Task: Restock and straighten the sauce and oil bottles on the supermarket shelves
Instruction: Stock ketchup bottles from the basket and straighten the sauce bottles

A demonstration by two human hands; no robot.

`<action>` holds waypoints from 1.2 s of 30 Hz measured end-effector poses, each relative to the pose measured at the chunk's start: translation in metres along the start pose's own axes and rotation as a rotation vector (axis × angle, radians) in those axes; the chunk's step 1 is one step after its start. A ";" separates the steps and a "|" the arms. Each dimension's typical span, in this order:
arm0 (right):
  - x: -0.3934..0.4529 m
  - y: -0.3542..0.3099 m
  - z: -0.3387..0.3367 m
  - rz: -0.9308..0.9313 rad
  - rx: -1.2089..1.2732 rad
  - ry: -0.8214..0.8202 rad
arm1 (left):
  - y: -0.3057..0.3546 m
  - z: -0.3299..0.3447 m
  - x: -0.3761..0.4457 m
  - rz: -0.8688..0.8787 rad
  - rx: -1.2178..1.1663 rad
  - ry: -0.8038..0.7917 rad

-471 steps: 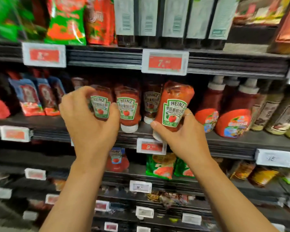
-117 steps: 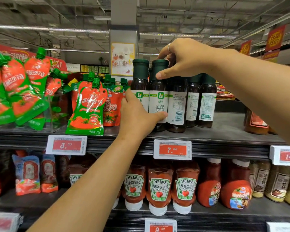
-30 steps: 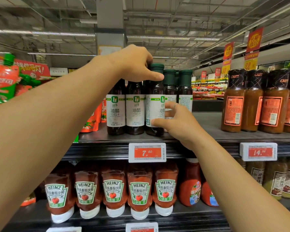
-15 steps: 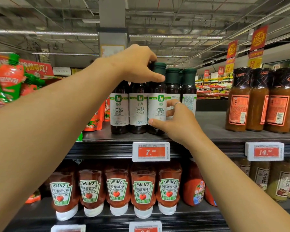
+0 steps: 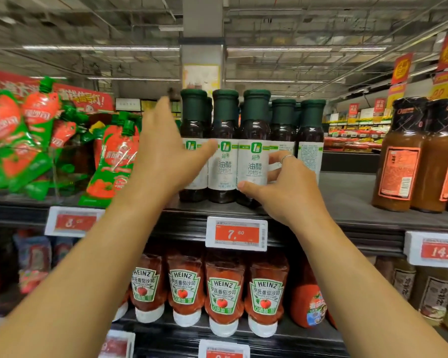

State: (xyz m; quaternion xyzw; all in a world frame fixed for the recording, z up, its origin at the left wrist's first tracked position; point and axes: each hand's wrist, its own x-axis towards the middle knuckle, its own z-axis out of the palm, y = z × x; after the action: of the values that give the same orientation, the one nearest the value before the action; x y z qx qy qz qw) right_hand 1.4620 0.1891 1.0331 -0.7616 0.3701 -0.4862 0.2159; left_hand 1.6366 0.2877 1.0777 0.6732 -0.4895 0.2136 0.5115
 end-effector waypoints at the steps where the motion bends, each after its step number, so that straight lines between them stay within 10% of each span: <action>1: 0.000 0.000 0.000 -0.006 -0.003 0.000 | -0.006 0.007 -0.009 -0.063 -0.013 -0.047; 25: -0.012 -0.017 -0.006 0.068 -0.167 -0.066 | -0.038 0.016 -0.019 -0.188 -0.162 -0.280; 30: -0.009 0.002 -0.041 0.121 -0.116 -0.013 | -0.015 0.002 -0.027 0.116 -0.160 0.059; 36: 0.020 0.023 -0.096 0.205 -0.021 0.010 | 0.070 0.001 0.000 0.363 -0.179 -0.126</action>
State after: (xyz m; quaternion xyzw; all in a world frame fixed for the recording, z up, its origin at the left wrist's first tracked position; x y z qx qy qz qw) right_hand 1.3726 0.1622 1.0700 -0.7194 0.4521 -0.4616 0.2549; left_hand 1.5749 0.2866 1.1110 0.5378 -0.6510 0.2153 0.4905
